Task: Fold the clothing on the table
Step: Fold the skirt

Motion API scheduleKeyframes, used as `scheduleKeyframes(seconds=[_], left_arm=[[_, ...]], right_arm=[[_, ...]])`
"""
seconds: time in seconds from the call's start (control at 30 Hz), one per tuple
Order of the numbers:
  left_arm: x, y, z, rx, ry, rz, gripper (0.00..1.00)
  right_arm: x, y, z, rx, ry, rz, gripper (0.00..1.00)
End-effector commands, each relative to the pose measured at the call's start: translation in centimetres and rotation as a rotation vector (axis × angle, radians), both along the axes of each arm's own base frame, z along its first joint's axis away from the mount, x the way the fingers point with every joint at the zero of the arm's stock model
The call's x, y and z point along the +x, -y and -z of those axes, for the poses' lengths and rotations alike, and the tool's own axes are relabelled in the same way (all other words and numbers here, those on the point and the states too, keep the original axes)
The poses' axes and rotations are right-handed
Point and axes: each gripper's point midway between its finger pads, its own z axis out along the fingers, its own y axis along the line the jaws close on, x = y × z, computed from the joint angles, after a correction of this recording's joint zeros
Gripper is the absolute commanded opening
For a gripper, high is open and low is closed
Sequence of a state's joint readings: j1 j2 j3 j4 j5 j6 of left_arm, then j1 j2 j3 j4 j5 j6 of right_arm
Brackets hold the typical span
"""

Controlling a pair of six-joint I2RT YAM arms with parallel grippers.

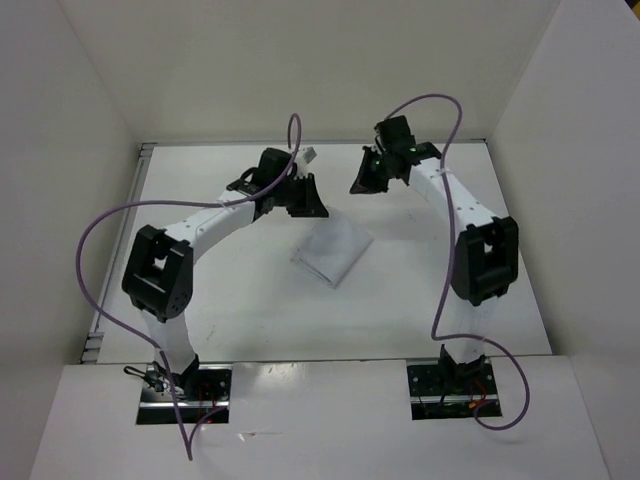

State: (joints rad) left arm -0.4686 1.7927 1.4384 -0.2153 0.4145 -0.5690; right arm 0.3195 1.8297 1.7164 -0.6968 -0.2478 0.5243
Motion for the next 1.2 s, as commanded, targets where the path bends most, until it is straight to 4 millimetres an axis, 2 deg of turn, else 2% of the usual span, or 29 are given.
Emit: scheduleKeyframes(seconds=[0.0, 0.03, 0.07, 0.1, 0.13, 0.17, 0.23, 0.33, 0.37, 0.43, 0.5, 0.67, 0.7, 0.83, 0.97, 1.1, 1.13, 1.17], left_arm=[[-0.3, 0.9, 3.9, -0.026, -0.091, 0.065, 0.14], [-0.2, 0.9, 4.7, -0.019, -0.106, 0.064, 0.13], [-0.4, 0.8, 5.9, -0.005, -0.137, 0.063, 0.13], [0.1, 0.4, 6.4, 0.004, -0.142, 0.046, 0.13], [-0.6, 0.1, 7.5, 0.013, -0.175, 0.04, 0.13], [-0.9, -0.2, 8.5, 0.028, -0.195, 0.032, 0.13], [-1.0, -0.5, 9.3, 0.043, -0.202, 0.02, 0.13], [-2.2, -1.5, 12.0, 0.097, -0.272, -0.002, 0.12], [-2.6, -1.9, 12.8, 0.114, -0.289, -0.011, 0.12], [-3.1, -2.4, 12.9, 0.124, -0.291, -0.019, 0.12], [-3.9, -2.9, 14.0, 0.145, -0.317, -0.027, 0.12], [-5.1, -3.6, 14.2, 0.158, -0.341, -0.04, 0.11], [-5.0, -3.5, 13.6, 0.151, -0.328, -0.04, 0.11], [-5.4, -3.9, 13.4, 0.152, -0.329, -0.053, 0.11], [-5.5, -4.0, 13.6, 0.162, -0.334, -0.059, 0.11], [-5.2, -4.1, 13.4, 0.164, -0.336, -0.072, 0.11], [-5.2, -4.1, 13.4, 0.164, -0.336, -0.072, 0.11], [-5.3, -4.3, 13.5, 0.175, -0.342, -0.078, 0.11]], right_arm=[[-0.3, -1.6, 3.7, -0.004, -0.087, -0.102, 0.0], [0.3, -2.0, 3.3, 0.006, -0.072, -0.12, 0.0], [0.1, -2.6, 4.7, 0.021, -0.123, -0.143, 0.0], [0.2, -2.7, 5.1, 0.018, -0.135, -0.159, 0.0], [0.6, -3.1, 4.9, 0.029, -0.128, -0.166, 0.0], [0.5, -3.3, 5.5, 0.036, -0.146, -0.175, 0.0], [1.1, -4.1, 6.4, 0.058, -0.162, -0.205, 0.0], [1.1, -5.1, 8.0, 0.097, -0.213, -0.252, 0.0], [1.1, -5.3, 8.0, 0.11, -0.215, -0.261, 0.0], [1.1, -5.8, 8.2, 0.136, -0.225, -0.272, 0.0], [1.4, -6.1, 8.9, 0.146, -0.232, -0.28, 0.0], [0.9, -6.6, 9.6, 0.175, -0.267, -0.311, 0.0], [0.9, -6.6, 9.1, 0.176, -0.256, -0.313, 0.0], [0.5, -6.6, 7.8, 0.185, -0.234, -0.332, 0.0], [-0.7, -6.6, 8.6, 0.2, -0.272, -0.363, 0.0], [-1.2, -6.6, 10.6, 0.199, -0.331, -0.369, 0.0], [-1.2, -6.6, 10.6, 0.199, -0.331, -0.369, 0.0], [-1.6, -7.0, 9.7, 0.201, -0.306, -0.383, 0.0]])
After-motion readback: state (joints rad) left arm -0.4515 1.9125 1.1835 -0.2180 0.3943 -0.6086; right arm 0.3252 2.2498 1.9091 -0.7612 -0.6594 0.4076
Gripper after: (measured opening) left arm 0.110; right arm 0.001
